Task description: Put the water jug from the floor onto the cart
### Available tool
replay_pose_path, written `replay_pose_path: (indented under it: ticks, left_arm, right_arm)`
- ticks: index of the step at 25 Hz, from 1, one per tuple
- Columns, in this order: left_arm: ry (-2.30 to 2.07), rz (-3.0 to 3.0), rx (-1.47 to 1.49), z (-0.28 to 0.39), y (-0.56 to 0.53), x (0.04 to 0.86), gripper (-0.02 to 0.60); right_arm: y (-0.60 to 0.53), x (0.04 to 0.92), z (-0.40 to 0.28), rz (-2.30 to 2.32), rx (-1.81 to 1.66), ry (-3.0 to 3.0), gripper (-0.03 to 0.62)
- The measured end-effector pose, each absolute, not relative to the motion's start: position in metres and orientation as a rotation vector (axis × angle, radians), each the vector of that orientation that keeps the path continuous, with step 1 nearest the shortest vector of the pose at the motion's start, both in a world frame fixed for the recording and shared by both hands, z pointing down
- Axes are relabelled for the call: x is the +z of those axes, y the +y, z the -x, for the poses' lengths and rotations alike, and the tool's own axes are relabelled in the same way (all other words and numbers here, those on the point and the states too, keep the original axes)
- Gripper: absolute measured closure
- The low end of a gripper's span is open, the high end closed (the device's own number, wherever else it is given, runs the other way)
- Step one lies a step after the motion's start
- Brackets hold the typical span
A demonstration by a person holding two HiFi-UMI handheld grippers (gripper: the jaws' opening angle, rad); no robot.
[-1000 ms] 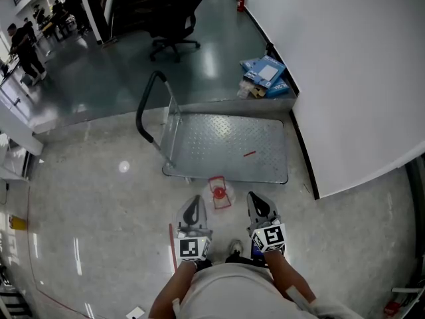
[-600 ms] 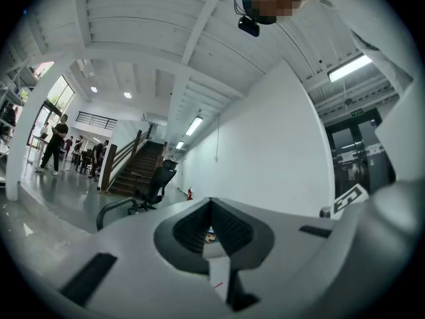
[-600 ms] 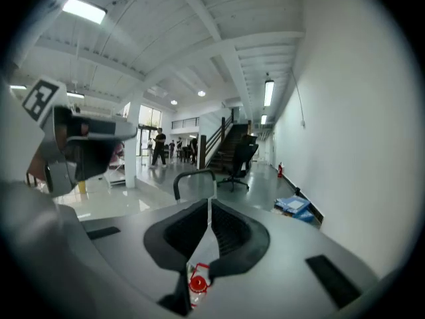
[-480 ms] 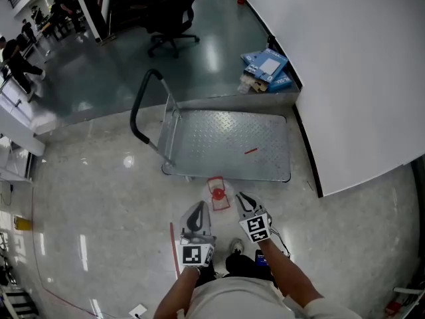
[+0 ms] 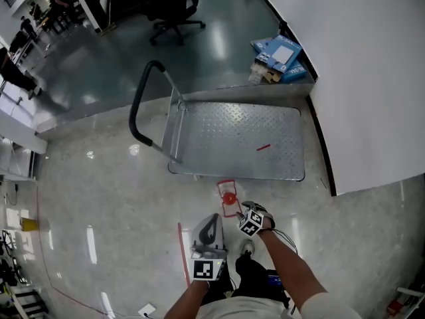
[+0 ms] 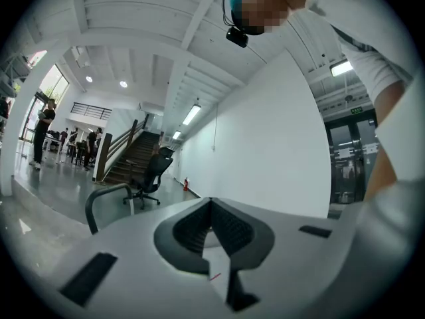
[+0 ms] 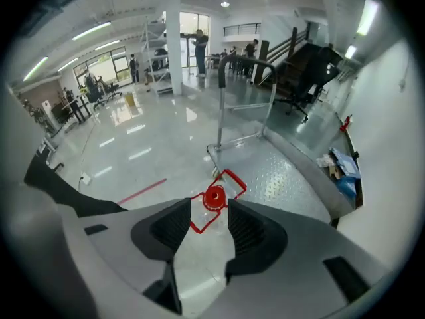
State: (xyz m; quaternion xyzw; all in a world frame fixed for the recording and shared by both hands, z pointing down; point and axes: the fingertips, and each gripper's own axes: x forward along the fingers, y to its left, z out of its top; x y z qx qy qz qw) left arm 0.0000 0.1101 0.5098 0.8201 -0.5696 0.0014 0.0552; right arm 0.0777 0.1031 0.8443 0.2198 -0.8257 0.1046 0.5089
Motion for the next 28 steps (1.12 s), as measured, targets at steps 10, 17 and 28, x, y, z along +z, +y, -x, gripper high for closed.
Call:
replay_pose_path:
  ticks: [10,17,28]
  left_arm:
    - [-1.644,-2.452,0.063,0.037,0.058,0.553,0.578]
    - [-1.653,-2.411,0.081,0.064,0.045,0.578,0.578]
    - [-1.628,-2.371,0.112,0.07,0.038,0.602,0.578]
  right_arm:
    - [0.07,0.941,-0.051,-0.285,0.167,-1.839,0.376]
    - [0.058,0.982,-0.035,-0.217,0.155,-1.79,0.361]
    - [0.054,1.021,-0.027,-0.155,0.143,-1.723,0.321]
